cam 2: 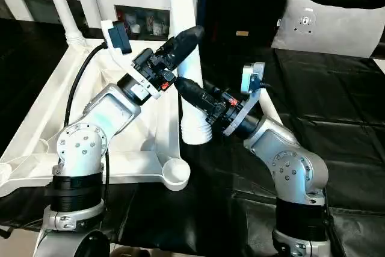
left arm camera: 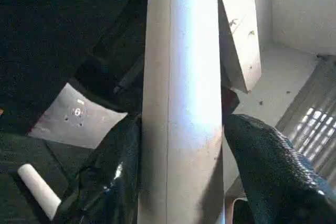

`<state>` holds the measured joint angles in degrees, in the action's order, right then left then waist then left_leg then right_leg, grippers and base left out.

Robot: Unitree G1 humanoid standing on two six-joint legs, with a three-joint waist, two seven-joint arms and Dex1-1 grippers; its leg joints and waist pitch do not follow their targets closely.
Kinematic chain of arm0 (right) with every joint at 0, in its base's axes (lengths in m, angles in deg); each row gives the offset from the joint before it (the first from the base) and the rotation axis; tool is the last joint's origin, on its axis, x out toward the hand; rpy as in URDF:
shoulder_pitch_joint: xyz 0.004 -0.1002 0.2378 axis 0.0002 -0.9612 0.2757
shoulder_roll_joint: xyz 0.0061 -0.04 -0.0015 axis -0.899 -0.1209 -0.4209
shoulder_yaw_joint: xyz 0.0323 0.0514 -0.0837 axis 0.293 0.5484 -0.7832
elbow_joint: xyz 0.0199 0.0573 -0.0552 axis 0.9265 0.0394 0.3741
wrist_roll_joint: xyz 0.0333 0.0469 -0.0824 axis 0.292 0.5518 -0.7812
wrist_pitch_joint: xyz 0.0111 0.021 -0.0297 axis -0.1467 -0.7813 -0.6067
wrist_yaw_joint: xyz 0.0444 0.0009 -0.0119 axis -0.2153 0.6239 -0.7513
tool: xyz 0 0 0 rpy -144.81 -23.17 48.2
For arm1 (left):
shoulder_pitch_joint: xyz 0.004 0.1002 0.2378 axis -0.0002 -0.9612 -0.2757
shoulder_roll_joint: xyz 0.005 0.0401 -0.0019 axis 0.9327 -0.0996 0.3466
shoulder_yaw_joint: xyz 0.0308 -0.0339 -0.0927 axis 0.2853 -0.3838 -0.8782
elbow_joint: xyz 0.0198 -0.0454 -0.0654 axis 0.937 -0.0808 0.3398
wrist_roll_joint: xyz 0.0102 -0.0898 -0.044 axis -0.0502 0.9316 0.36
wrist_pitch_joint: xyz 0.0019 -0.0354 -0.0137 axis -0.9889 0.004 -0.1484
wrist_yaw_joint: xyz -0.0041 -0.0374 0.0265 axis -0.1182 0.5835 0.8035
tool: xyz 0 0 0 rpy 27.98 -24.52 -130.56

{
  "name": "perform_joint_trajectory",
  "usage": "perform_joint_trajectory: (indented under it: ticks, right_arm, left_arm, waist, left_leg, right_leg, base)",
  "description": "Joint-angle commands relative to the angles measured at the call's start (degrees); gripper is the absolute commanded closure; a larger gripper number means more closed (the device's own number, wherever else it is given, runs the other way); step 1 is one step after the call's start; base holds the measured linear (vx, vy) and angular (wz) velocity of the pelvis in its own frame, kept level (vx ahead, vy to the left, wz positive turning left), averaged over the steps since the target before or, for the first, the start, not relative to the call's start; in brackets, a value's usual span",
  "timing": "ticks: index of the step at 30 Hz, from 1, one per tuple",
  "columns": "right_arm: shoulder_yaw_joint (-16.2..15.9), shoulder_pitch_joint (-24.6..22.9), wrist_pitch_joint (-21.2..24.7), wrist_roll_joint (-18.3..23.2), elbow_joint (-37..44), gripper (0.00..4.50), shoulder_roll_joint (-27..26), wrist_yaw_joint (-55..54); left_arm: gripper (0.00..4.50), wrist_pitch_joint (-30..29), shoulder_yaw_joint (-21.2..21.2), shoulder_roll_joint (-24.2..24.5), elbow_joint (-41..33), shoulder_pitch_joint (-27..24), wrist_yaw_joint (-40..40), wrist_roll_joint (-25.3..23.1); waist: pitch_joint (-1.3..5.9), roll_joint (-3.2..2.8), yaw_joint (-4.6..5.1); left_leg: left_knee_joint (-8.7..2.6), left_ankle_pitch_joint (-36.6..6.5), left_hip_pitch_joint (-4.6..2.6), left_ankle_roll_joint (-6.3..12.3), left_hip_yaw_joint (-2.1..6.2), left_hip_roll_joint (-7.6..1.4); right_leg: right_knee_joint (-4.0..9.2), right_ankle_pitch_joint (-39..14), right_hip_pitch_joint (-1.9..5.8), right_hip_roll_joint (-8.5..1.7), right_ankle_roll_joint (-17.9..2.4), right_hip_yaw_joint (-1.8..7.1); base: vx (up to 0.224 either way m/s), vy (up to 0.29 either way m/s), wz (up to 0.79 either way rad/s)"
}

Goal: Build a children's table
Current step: Pick table leg

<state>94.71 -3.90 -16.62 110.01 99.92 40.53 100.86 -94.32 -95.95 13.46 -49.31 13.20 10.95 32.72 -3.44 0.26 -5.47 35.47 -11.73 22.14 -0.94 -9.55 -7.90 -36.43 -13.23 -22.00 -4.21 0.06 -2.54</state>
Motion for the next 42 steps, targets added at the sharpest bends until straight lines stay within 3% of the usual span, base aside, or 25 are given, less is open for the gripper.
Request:
perform_joint_trajectory:
  ticks: [1, 7, 21, 22, 23, 27, 28, 32, 35, 39, 42]
  right_arm:
    - [-0.4, -0.6, -0.7, -0.3, 0.4, 2.64, 0.6, -0.9]
    - [-0.7, -0.6, -1.0, -0.5, 0.3, 2.64, 0.9, -1.1]
    - [-1.8, -0.6, -2.4, -2.3, -0.1, 2.64, 2.1, -2.7]
    - [-2.0, -0.2, -2.1, -3.0, -1.0, 2.08, 2.4, -3.7]
    - [-2.1, 0.1, -1.9, -3.2, -1.4, 1.94, 2.4, -4.2]
    - [-2.3, 0.7, -2.0, -3.3, -1.8, 1.73, 2.7, -4.3]
    - [-2.4, 0.9, -2.0, -3.3, -1.8, 1.52, 3.0, -4.2]
    - [-1.9, 2.0, 0.2, -1.7, -1.8, 1.35, 6.1, -2.5]
    - [-1.9, 2.3, -1.4, -1.9, -2.0, 1.04, 7.7, 0.3]
    - [-2.9, 3.0, 1.3, -0.5, -2.2, 0.60, 13.6, 7.1]
    - [-3.4, 4.6, 1.8, -0.4, -4.3, 0.57, 16.4, 10.0]
  left_arm:
    - [2.11, 0.0, 0.5, -0.4, -0.9, 0.7, -0.1, 0.9]
    - [2.64, 0.0, 0.5, -0.1, -0.9, 0.7, 0.2, 1.4]
    - [2.69, 0.7, 0.3, 0.6, -0.3, 0.9, 0.5, 0.7]
    - [2.69, 1.3, 0.5, 1.3, 0.1, 1.3, 0.7, -0.7]
    - [2.69, 1.7, 0.6, 1.8, 0.3, 1.6, 0.8, -1.6]
    - [2.69, 2.2, 0.8, 3.1, 0.7, 2.5, 0.6, -2.9]
    - [2.69, 2.2, 0.9, 3.7, 0.8, 2.9, 0.4, -3.3]
    - [2.69, 2.4, 0.9, 5.8, 1.7, 4.2, -0.9, -4.0]
    - [2.69, 2.3, 1.3, 6.8, 2.2, 4.6, -2.2, -4.2]
    - [2.69, 2.3, 4.1, 10.4, 3.3, 5.3, -7.3, -6.0]
    - [2.69, 2.4, 4.9, 11.8, 3.8, 6.3, -10.5, -5.7]
  waist:
    - [3.57, 0.41, -0.19]
    - [3.59, 0.37, -0.20]
    - [3.58, 0.37, -0.20]
    - [3.59, 0.40, -0.16]
    - [3.57, 0.42, -0.15]
    - [3.70, 0.42, -0.09]
    - [3.69, 0.35, -0.12]
    - [3.76, 0.40, -0.24]
    - [3.74, 0.51, -0.26]
    - [3.77, 0.54, -0.34]
    - [3.85, 0.63, -0.45]
  left_leg:
    - [-4.60, -3.5, -0.82, 1.25, 1.84, -4.97]
    - [-4.56, -3.1, -0.83, 1.63, 1.84, -4.98]
    - [-4.53, -3.4, -0.86, 1.35, 1.80, -4.91]
    - [-4.54, -3.4, -0.87, 1.40, 1.81, -4.93]
    - [-4.55, -3.4, -0.84, 1.40, 1.82, -4.91]
    - [-4.53, -3.2, -0.96, 0.87, 1.83, -4.89]
    - [-4.52, -2.9, -0.95, 0.93, 1.83, -4.82]
    - [-4.34, -1.9, -0.98, 1.47, 1.76, -4.76]
    - [-4.26, -2.0, -0.85, 1.97, 1.69, -4.76]
    - [-4.17, -1.9, -0.96, 2.73, 1.66, -4.67]
    - [-4.08, -1.5, -0.98, 2.96, 1.63, -4.77]
  right_leg:
    - [4.29, -0.3, 2.93, -4.96, -13.2, 2.86]
    - [4.19, 0.4, 2.92, -4.94, -13.5, 2.82]
    - [4.24, 0.1, 2.95, -4.91, -13.3, 2.85]
    - [4.24, 0.1, 2.93, -4.87, -13.3, 2.86]
    - [4.27, 0.0, 2.94, -4.88, -13.2, 2.86]
    - [4.21, 0.0, 2.95, -4.84, -12.8, 2.83]
    - [4.14, 0.5, 2.95, -4.84, -12.8, 2.83]
    - [3.92, 2.3, 3.12, -4.82, -13.3, 2.78]
    - [3.90, 2.4, 3.15, -4.91, -13.6, 2.82]
    - [3.96, 1.9, 3.25, -4.68, -13.6, 2.74]
    - [3.80, 1.9, 3.15, -4.87, -14.4, 2.72]
  base:
    - [0.000, 0.000, 0.00]
    - [0.000, 0.000, 0.00]
    - [0.000, 0.000, 0.00]
    - [0.000, 0.000, 0.00]
    - [0.000, 0.000, 0.00]
    - [0.000, 0.000, 0.00]
    - [0.000, 0.000, 0.00]
    - [0.000, 0.000, 0.00]
    - [0.000, 0.000, 0.00]
    - [0.000, 0.000, 0.00]
    - [0.000, 0.000, 0.00]
